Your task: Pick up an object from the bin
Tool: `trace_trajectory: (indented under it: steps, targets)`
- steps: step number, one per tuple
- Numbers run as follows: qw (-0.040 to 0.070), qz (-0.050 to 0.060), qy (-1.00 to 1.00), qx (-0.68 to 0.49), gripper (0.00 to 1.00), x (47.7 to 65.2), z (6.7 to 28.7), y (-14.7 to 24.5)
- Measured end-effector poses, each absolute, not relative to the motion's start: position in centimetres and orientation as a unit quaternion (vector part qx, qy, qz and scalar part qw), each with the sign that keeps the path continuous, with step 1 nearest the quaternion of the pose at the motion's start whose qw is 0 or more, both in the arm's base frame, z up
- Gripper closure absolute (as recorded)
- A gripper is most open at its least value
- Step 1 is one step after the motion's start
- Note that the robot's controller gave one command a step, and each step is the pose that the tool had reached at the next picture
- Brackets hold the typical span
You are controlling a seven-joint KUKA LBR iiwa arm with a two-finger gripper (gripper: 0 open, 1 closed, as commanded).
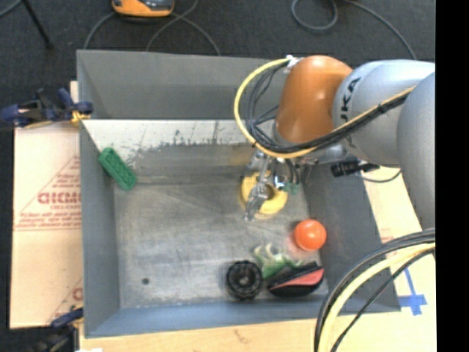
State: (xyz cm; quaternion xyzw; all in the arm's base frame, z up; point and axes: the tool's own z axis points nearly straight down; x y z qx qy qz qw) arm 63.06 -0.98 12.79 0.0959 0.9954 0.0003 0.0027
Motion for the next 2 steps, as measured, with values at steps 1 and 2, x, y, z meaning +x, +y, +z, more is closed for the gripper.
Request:
trace_trajectory:
  steps: [1, 2]
  targets:
    - [0.002, 0.000, 1.000, -0.008, 0.00, 62.1, 11.9, -4.0]
    - [0.003, -0.001, 1.000, -0.019, 0.00, 63.6, 10.1, -6.0]
